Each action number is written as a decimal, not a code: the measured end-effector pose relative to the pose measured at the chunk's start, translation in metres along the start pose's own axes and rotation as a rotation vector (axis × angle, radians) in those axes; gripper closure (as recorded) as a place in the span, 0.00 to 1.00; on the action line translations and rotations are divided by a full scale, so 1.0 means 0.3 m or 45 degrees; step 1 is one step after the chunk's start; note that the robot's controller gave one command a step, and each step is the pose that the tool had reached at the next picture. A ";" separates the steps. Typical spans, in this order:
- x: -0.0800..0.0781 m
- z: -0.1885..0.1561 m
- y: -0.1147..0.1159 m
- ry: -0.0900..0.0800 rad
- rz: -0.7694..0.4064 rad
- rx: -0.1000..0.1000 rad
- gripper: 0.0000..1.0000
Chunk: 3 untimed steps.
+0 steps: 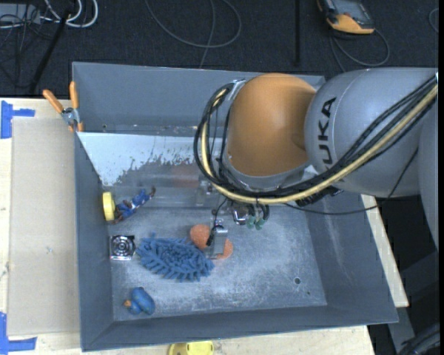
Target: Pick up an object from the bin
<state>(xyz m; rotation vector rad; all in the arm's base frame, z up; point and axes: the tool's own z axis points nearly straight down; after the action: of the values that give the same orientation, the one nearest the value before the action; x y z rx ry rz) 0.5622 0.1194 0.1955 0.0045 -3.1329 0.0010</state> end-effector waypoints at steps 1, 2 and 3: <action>-0.005 -0.016 -0.002 -0.009 0.003 -0.001 0.00; 0.007 0.110 0.018 -0.017 -0.083 -0.001 0.00; 0.041 0.312 0.042 -0.014 -0.121 -0.001 0.00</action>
Offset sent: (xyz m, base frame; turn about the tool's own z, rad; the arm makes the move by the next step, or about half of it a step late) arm -0.0118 0.0160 -0.0936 -0.1677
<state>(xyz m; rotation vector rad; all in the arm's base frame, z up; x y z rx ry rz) 0.5492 0.1320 0.1020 0.1534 -3.1403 -0.0013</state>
